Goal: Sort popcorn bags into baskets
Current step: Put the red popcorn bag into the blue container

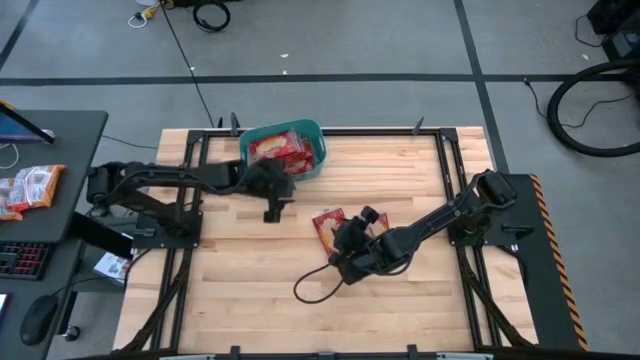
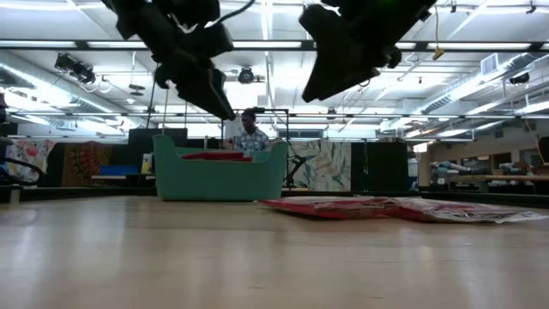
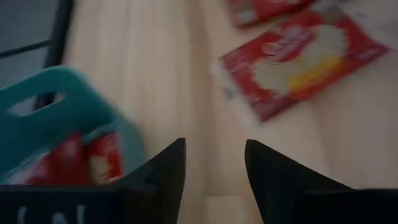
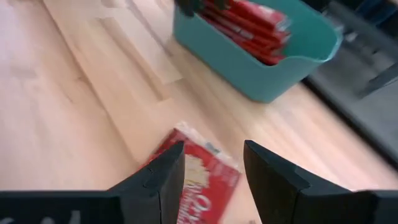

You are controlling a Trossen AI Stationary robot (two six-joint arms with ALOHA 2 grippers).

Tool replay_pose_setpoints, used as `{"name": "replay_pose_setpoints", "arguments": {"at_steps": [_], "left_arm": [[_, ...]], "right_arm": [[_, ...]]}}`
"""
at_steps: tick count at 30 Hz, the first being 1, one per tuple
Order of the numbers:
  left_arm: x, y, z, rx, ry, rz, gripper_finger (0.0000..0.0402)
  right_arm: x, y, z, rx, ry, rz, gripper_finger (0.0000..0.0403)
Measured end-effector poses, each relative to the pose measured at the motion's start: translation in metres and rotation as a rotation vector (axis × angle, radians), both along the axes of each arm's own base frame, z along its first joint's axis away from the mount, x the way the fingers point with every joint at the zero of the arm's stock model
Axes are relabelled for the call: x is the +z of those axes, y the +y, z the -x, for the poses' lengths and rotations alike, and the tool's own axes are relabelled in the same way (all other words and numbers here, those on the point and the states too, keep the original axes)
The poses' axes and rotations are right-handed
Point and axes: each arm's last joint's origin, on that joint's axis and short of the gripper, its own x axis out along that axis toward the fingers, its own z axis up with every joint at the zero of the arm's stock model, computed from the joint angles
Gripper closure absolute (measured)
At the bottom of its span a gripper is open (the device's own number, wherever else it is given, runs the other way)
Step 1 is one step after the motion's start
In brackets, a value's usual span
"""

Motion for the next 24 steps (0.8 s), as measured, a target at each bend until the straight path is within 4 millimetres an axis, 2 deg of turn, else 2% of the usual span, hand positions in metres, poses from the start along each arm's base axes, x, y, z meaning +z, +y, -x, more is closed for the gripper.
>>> {"name": "replay_pose_setpoints", "arguments": {"at_steps": [4, 8, 12, 18, 24], "left_arm": [[-0.015, -0.011, 0.009, -0.042, -0.039, -0.009, 0.0250], [-0.035, -0.013, 0.025, -0.026, -0.079, -0.008, 0.0266], [-0.041, -0.016, 0.037, -0.028, -0.147, -0.016, 0.0276], [-0.036, -0.022, 0.052, -0.030, -0.247, -0.008, 0.0279], [-0.029, -0.029, 0.070, -0.043, -0.333, -0.001, 0.0279]], "right_arm": [[-0.003, -0.002, -0.011, 0.023, -0.046, -0.104, 0.0234], [-0.016, 0.002, -0.022, 0.079, -0.028, -0.178, 0.0234], [-0.029, 0.003, -0.030, 0.068, -0.015, -0.214, 0.0234], [-0.038, 0.009, -0.044, 0.059, 0.061, -0.194, 0.0234], [-0.035, 0.008, -0.052, 0.004, 0.099, -0.210, 0.0234]]}}
